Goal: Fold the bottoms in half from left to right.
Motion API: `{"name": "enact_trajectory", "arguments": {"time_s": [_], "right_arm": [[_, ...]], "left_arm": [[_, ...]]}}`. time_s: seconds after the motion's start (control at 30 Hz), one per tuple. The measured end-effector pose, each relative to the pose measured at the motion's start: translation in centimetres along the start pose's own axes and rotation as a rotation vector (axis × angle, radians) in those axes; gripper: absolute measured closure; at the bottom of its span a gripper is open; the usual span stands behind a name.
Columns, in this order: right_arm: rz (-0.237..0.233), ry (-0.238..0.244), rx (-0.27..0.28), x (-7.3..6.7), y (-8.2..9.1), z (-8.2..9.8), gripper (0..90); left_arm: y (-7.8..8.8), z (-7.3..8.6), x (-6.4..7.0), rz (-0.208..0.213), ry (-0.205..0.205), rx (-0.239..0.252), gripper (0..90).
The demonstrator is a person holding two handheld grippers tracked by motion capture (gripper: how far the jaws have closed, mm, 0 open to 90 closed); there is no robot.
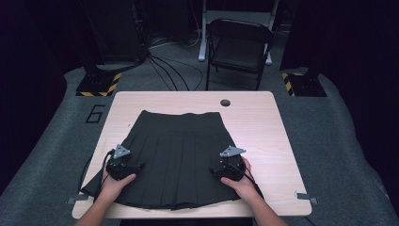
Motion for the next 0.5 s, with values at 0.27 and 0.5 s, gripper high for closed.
{"name": "enact_trajectory", "arguments": {"time_s": [0.27, 0.5], "right_arm": [[0.001, 0.004, 0.0, 0.02, 0.0, -0.01, 16.0], [0.002, 0.023, -0.001, 0.2, 0.01, -0.05, 16.0]], "left_arm": [[0.01, 0.0, -0.01, -0.001, -0.001, 0.0, 24.9], [0.06, 0.02, 0.0, 0.003, 0.001, 0.006, 24.8]]}}
Point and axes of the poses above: each handheld gripper's, and its own axes: y roughly backward along the jaws, z roughly out of its underside, x roughly to its right, the point moved 7 cm from there along -y, roughly forward along the jaws, and after that the axes turned 14 degrees about -z, right-handed, at the moved point
